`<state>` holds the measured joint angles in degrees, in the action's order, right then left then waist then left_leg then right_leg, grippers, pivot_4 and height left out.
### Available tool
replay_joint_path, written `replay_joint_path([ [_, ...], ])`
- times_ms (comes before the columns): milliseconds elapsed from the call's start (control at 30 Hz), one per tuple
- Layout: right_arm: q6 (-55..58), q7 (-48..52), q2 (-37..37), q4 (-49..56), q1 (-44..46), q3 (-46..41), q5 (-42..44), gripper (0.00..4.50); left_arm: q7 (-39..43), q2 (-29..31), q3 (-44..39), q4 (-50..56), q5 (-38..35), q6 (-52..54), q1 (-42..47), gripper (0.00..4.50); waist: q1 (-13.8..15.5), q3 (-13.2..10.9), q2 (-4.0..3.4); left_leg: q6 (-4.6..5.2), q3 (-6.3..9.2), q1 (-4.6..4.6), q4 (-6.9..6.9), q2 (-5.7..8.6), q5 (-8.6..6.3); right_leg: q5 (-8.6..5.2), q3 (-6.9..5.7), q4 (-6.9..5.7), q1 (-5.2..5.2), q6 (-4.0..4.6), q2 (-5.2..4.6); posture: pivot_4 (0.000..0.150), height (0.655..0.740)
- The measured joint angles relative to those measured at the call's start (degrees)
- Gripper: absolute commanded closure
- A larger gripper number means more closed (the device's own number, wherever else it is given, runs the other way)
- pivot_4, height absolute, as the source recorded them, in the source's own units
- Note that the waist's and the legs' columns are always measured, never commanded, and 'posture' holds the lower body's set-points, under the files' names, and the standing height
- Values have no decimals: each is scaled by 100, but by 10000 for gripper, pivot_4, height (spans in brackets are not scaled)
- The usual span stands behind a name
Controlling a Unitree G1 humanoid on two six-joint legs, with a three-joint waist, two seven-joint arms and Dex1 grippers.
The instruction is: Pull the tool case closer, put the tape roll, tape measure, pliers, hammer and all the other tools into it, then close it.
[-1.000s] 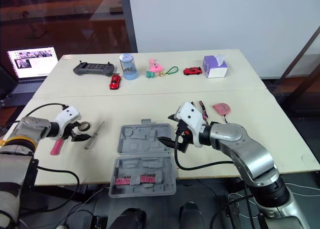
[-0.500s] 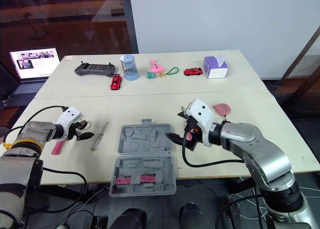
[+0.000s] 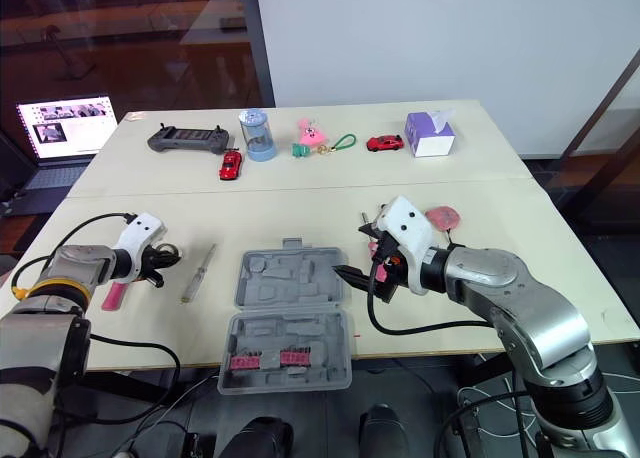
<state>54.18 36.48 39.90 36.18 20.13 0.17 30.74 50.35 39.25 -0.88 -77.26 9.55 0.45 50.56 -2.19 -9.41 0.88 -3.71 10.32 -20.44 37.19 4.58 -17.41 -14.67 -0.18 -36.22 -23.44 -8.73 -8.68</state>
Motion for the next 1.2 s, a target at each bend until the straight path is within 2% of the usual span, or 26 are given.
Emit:
replay_joint_path([
  [200, -2, -27, 26, 34, -87, -1, 0, 0, -13, 17, -65, -5, -43, -151, 8, 44722, 2, -2, 3, -1, 1, -4, 1, 0, 0, 0, 0, 0, -3, 0, 0, 1500, 7400],
  [333, -2, -58, 39, 137, -131, -20, 2, 0, 408, 122, -217, 43, -225, -291, 122, 44722, -2, -6, 10, -3, 1, -12, 2, 0, 1, 0, 0, 2, -7, 0, 0, 1500, 7400],
  [567, -160, -155, -29, 260, -264, 86, -21, 0, 2381, 461, -264, 806, -638, -355, 380, 44722, -13, -6, 10, -2, 0, -13, 1, 0, 1, 0, 0, 3, -7, 0, -1, 1500, 7400],
  [767, -410, -230, -211, 86, -30, 564, -260, 0, 3701, 3, 74, 1341, -798, 32, 433, 44722, -25, -6, 10, -2, -1, -12, 3, 0, 1, 0, -1, 2, -6, 0, 1, 1500, 7400],
  [900, -581, -352, -400, -122, 103, 910, -543, 0, 3915, -416, 452, 1331, -698, -226, 428, 44722, -41, -7, 12, -3, 0, -15, 3, -1, 2, 0, -1, 2, -11, 0, 2, 1500, 7400],
  [1200, -670, -559, -575, -253, 123, 1311, -1031, 0, 3864, -831, 913, 1028, -357, -957, 566, 44722, -22, -7, 12, -3, -1, -17, 7, 1, 2, 0, 0, 5, -9, 0, 0, 1500, 7400],
])
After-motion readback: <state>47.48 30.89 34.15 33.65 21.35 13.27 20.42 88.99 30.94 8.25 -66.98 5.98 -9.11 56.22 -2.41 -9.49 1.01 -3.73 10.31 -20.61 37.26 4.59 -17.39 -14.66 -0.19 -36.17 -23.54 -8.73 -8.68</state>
